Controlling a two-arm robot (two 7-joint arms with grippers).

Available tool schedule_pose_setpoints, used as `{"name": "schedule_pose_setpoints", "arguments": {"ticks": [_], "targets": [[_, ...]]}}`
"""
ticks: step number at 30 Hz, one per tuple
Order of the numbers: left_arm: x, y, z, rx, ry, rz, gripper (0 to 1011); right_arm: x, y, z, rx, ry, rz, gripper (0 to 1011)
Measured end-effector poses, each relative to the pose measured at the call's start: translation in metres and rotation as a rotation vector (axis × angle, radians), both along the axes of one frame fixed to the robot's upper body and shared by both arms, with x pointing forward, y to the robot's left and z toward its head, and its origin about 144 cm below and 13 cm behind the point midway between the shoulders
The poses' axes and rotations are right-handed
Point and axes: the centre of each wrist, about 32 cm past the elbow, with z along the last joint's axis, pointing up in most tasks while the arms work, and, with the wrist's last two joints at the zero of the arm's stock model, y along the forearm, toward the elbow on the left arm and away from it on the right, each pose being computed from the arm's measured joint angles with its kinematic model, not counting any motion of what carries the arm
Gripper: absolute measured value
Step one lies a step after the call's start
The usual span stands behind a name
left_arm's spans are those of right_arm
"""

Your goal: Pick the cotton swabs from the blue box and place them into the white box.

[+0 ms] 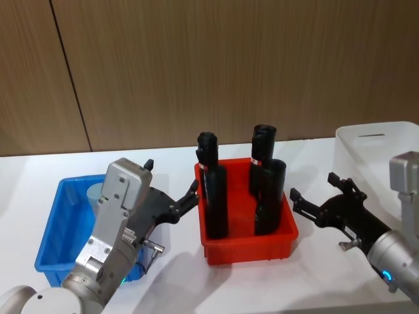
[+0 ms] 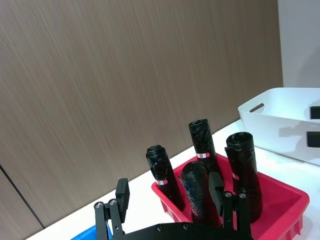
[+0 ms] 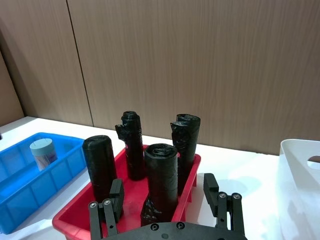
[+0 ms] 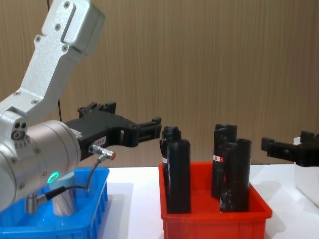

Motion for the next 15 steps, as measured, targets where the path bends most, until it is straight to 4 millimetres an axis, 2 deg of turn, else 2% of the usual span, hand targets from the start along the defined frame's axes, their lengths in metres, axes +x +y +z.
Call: {"name": "schedule_pose_setpoints", "arguments": {"ticks": [5,15], "targets": [[0.0,0.0,0.0,0.0,0.0,0.0,1004,0.022,-0.007,-0.005,0.023,0.009,0.03,1002],[0.0,0.0,0.0,0.0,0.0,0.0,1004,0.051,-0.016,-0.015,0.051,0.023,0.063,1002]]}}
